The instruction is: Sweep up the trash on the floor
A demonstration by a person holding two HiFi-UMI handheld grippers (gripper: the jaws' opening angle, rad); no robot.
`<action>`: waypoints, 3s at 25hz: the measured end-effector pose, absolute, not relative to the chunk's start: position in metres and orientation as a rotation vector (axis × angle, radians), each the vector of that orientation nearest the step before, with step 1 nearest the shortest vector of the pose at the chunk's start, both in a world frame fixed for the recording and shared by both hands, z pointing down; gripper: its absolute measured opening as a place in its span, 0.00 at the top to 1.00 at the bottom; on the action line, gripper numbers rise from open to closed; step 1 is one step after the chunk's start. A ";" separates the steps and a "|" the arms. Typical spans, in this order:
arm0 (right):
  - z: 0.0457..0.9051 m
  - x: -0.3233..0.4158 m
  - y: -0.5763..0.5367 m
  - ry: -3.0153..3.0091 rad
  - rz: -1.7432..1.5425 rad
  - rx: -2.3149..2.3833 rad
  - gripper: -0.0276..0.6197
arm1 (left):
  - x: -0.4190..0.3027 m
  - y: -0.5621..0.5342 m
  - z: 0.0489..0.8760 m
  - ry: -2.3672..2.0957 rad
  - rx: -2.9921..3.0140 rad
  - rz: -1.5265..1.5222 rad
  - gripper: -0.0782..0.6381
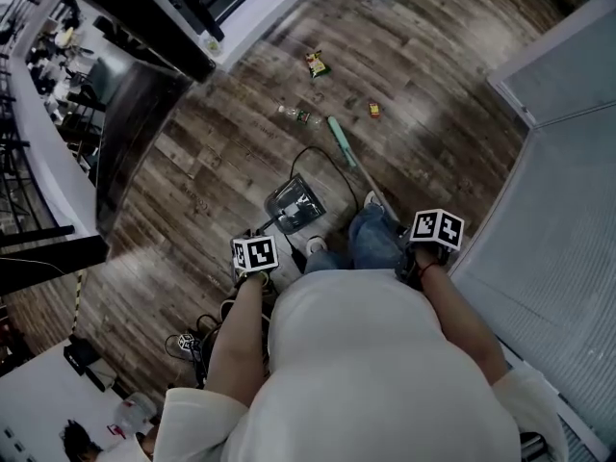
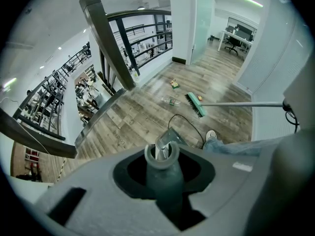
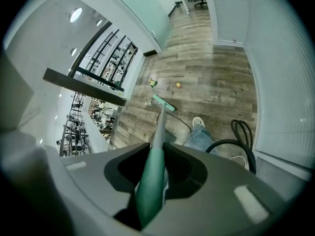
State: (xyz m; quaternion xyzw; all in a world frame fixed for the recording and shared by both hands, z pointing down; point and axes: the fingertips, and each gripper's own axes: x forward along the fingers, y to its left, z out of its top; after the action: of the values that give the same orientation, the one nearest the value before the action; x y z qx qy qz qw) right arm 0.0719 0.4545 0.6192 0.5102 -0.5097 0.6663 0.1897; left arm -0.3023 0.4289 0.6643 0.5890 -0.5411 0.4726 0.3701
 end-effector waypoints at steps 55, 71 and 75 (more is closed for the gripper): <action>0.607 0.217 0.268 -1.537 1.778 1.178 0.81 | -0.179 0.281 0.624 -1.736 1.270 0.988 0.76; 0.601 0.205 0.231 -1.533 1.765 1.185 0.81 | -0.187 0.242 0.620 -1.748 1.263 0.976 0.76; 0.604 0.193 0.219 -1.526 1.754 1.200 0.81 | -0.196 0.232 0.621 -1.738 1.263 0.970 0.76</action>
State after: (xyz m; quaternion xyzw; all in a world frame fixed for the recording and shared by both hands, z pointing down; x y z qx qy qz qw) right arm 0.1931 0.2193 0.6040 0.4430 -0.5632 0.6475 0.2594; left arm -0.1962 0.2317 0.6206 0.4952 -0.6814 0.3802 0.3820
